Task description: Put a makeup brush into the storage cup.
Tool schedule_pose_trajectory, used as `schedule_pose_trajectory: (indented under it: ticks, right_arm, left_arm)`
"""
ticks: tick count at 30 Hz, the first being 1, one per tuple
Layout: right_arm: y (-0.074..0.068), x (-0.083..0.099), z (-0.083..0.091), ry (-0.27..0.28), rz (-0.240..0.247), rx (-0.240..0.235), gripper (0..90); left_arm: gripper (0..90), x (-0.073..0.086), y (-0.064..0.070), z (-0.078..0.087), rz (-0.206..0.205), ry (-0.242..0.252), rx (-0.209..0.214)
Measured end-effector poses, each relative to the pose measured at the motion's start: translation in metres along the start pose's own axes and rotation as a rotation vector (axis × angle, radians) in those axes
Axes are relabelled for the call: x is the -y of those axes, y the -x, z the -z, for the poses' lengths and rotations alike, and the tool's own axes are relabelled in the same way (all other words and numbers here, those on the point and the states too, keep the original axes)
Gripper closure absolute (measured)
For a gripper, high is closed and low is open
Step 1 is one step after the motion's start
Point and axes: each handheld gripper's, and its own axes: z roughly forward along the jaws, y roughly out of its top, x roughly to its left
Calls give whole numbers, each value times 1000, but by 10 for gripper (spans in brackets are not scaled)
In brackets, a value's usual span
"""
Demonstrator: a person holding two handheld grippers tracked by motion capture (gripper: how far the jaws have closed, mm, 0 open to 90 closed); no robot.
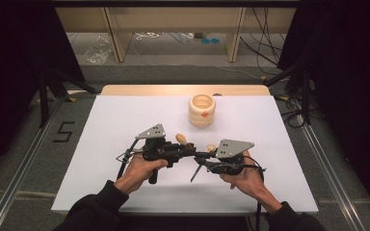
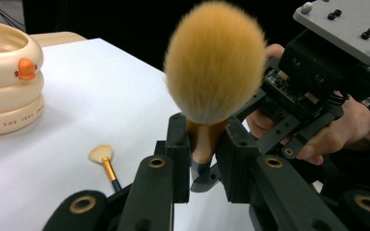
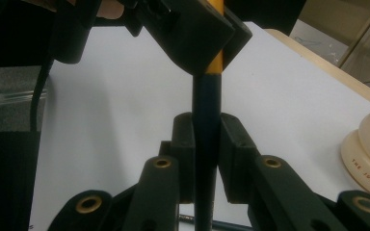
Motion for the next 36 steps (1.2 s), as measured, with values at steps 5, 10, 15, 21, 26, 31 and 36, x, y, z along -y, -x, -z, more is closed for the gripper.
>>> schedule_pose_trajectory:
  ticks: [5,10,15,21,26,31,36]
  right_arm:
    - [-1,0,-1,-10,0,-8,785]
    - [-2,1,-2,-16,0,-6,783]
    - [-2,1,-2,-2,-19,-12,782]
    - [-2,1,-3,-5,-26,-13,781]
    - [-2,2,-4,-4,-32,-17,777]
    - [-2,1,-3,-9,-35,-20,777]
    - [-1,1,-3,1,-40,-26,773]
  left_arm:
    - [764,-3,4,-2,-48,-35,-17]
    - [765,-9,10,-4,-104,-87,-40]
    - [765,-12,11,-4,-99,-98,-41]
    - [765,-12,10,-5,-101,-105,-38]
    - [766,-12,11,-5,-97,-109,-42]
    - [765,-12,11,-6,-103,-110,-42]
    - [766,-10,12,-9,-100,-127,-44]
